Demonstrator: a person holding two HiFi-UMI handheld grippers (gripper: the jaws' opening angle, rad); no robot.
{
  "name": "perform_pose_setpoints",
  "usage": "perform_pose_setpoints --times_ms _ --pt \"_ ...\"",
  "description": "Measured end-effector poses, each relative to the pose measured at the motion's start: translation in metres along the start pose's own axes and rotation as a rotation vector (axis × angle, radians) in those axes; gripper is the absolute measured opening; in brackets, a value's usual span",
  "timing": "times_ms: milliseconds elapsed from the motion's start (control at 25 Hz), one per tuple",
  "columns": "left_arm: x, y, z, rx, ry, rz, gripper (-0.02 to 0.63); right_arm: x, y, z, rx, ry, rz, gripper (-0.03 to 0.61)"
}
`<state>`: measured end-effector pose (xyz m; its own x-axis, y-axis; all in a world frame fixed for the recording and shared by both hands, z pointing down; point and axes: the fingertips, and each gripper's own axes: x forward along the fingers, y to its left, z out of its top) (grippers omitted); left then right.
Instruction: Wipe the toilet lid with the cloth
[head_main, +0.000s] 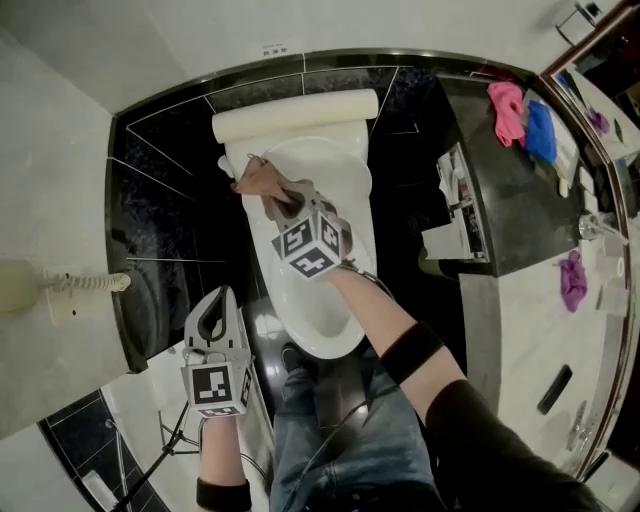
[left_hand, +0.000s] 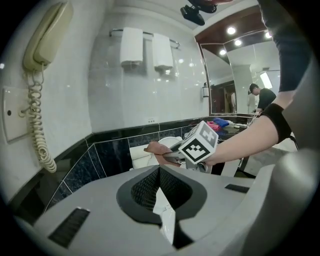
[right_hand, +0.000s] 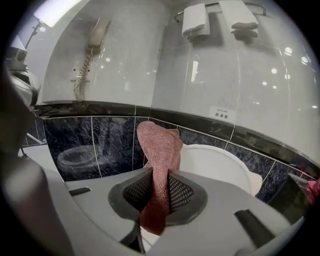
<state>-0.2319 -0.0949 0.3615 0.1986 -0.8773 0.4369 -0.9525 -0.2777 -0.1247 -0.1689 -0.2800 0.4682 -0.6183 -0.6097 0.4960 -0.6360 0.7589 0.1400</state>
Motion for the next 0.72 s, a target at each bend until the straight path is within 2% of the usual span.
perform_pose_setpoints --times_ms 160,320,720 --pt "0.006 0.009 -0.014 -0.006 -0.001 0.015 0.0 0.045 -0.012 -0.007 0.004 0.025 -0.028 0.081" --pt "0.015 0.011 -0.028 0.021 0.016 0.017 0.0 0.061 -0.036 -0.008 0.073 0.019 -0.062 0.081" --pt "0.026 -0.005 -0.033 0.016 0.032 -0.012 0.0 0.007 -0.112 -0.031 0.213 0.001 -0.209 0.08"
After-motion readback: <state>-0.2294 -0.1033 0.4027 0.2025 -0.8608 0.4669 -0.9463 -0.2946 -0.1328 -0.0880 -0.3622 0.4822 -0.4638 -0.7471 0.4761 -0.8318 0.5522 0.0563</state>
